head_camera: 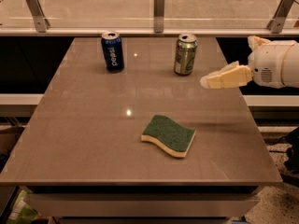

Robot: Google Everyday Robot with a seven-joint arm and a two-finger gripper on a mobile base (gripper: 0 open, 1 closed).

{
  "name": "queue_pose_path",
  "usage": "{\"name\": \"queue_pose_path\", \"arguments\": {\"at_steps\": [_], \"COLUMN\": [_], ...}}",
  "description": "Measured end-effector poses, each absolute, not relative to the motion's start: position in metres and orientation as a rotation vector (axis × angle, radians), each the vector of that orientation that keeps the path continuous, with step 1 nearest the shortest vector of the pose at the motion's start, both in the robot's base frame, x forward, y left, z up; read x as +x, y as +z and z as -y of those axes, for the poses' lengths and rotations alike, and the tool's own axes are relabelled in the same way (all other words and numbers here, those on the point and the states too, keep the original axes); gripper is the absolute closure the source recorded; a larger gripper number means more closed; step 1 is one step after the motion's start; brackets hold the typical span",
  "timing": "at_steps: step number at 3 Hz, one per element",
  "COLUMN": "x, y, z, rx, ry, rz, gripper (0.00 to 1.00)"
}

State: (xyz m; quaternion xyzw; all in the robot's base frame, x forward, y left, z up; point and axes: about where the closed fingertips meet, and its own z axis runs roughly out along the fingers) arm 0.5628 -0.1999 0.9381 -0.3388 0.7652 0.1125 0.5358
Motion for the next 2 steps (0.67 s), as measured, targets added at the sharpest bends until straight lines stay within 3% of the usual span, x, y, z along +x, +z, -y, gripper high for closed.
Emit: {"name": "queue_pose_path", "arguments": {"at_steps": [2], "x": [0.589], "y": [0.926], "z": [0.188], "rx": [-0.738], "ry": [0.352], "rz": [-1.802], "gripper": [0.0]}}
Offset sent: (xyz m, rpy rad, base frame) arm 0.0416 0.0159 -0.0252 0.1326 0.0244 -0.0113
